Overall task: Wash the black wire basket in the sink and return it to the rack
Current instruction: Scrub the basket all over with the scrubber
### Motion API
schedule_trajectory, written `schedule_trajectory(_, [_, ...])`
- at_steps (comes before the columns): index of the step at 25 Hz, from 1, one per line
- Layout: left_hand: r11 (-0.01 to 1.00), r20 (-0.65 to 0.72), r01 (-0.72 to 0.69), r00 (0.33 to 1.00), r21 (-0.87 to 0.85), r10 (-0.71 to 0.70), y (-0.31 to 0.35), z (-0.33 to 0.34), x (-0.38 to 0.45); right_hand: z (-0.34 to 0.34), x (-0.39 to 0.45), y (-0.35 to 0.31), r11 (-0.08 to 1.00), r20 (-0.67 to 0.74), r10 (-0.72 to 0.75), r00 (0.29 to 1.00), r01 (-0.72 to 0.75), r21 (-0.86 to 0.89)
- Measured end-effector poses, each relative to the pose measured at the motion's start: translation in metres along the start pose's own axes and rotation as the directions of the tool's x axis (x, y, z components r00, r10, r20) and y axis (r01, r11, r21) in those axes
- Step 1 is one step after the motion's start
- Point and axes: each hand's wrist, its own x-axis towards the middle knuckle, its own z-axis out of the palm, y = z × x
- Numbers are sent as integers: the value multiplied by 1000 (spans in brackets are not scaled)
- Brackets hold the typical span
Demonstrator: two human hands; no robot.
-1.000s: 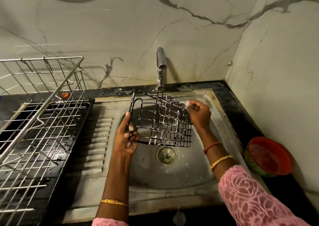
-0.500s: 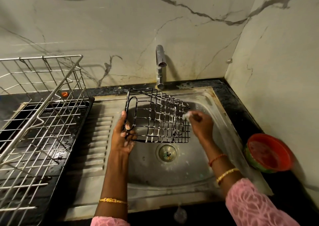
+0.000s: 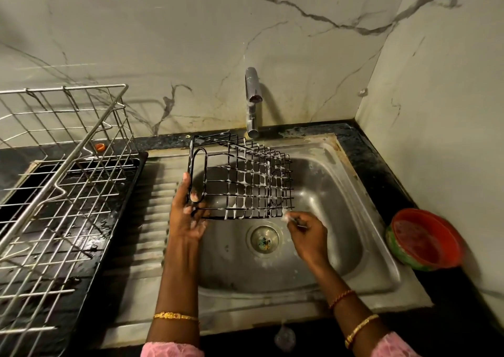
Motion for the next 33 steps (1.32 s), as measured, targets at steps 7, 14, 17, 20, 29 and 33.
schedule_trajectory(7, [999, 39, -37, 999, 2, 37, 4, 4, -6, 0, 53, -55, 1000, -29, -23, 999, 23, 9])
schedule_trajectory(14, [997, 16, -72, 997, -3, 72, 3, 4, -1, 4, 16, -18, 999, -26, 13, 1000, -11, 47])
schedule_trajectory(17, [999, 49, -45, 998, 11, 44, -2, 0, 2, 4, 12, -7, 995, -42, 87, 995, -84, 59])
schedule_trajectory(20, [999, 50, -31, 998, 11, 30, -4, -1, 2, 4, 22, -15, 986, -113, 119, 986, -105, 127])
schedule_trajectory(29, [1000, 41, -13, 999, -24, 14, 3, -3, 2, 12, 51, -26, 929, -148, 350, 925, -322, 182])
schedule_trajectory(33, [1000, 1, -7, 1000, 23, 7, 3, 0, 1, 11, 71, -51, 970, -140, 235, 962, -223, 93])
